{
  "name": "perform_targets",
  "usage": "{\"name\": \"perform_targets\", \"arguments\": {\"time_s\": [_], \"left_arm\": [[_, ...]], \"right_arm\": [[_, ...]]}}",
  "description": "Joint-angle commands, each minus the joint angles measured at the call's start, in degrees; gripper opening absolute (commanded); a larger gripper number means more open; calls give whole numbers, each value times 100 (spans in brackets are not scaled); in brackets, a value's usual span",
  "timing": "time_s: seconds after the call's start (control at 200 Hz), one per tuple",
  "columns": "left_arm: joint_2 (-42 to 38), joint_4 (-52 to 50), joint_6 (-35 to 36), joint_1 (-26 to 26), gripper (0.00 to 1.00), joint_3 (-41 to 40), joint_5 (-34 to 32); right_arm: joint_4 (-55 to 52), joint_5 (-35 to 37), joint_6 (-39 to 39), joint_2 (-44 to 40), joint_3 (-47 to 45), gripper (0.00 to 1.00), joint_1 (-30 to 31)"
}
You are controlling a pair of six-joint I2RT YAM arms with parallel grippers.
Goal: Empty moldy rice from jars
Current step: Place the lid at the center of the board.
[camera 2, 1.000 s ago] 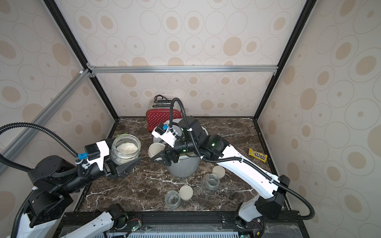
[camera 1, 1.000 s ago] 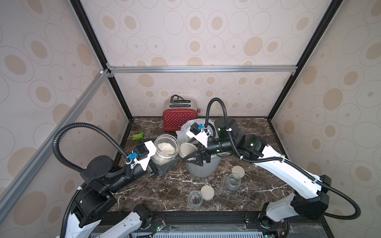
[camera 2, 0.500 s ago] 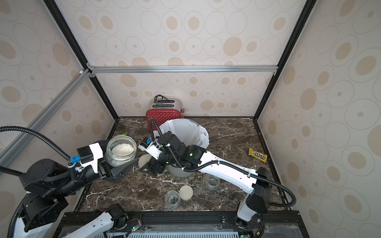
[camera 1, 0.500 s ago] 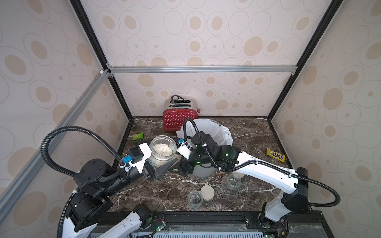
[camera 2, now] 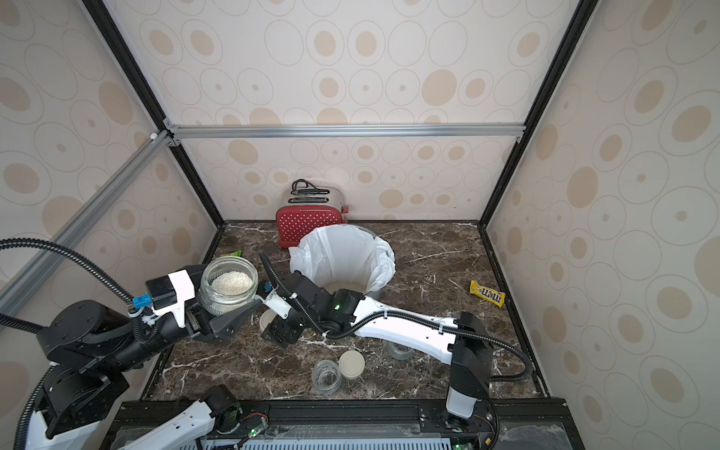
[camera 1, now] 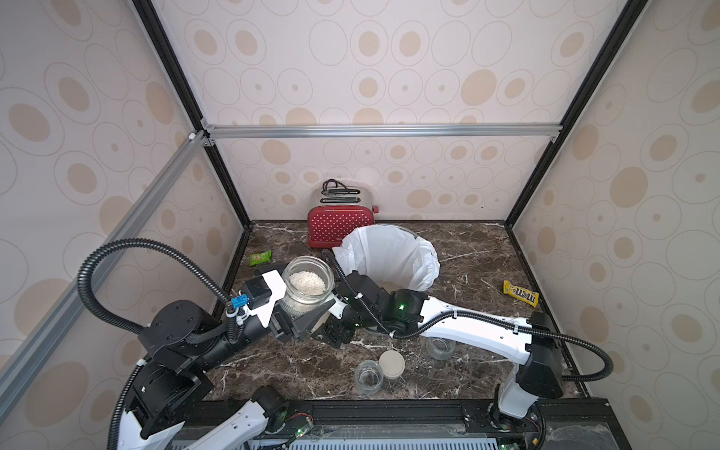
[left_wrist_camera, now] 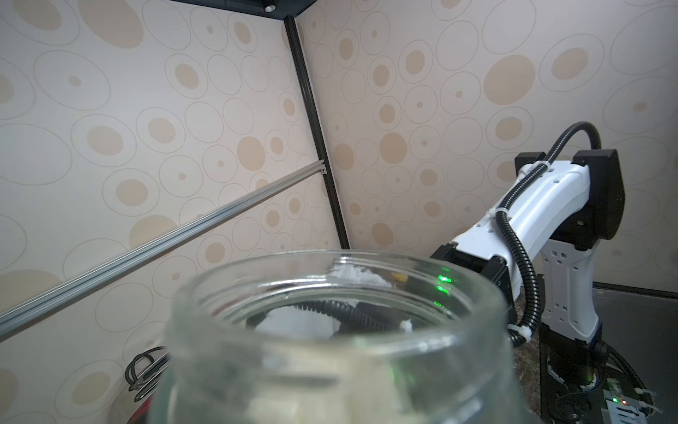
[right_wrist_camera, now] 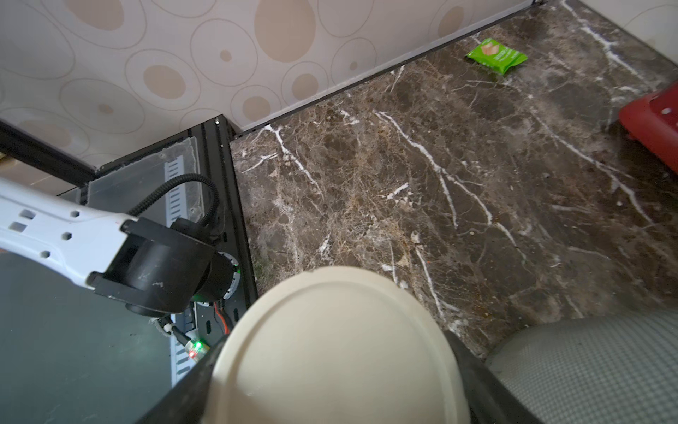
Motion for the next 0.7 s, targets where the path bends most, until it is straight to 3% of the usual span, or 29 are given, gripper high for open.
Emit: {"name": "perform_targets", "arguments": {"time_s": [0.0, 0.691], "left_arm": [[-92, 235, 153, 0, 44, 274, 70], [-67, 231, 92, -1, 45, 290, 127]], "right_arm": [[-59, 238, 42, 135, 140, 48, 26], [232, 512, 678, 1485, -166, 48, 348]]}}
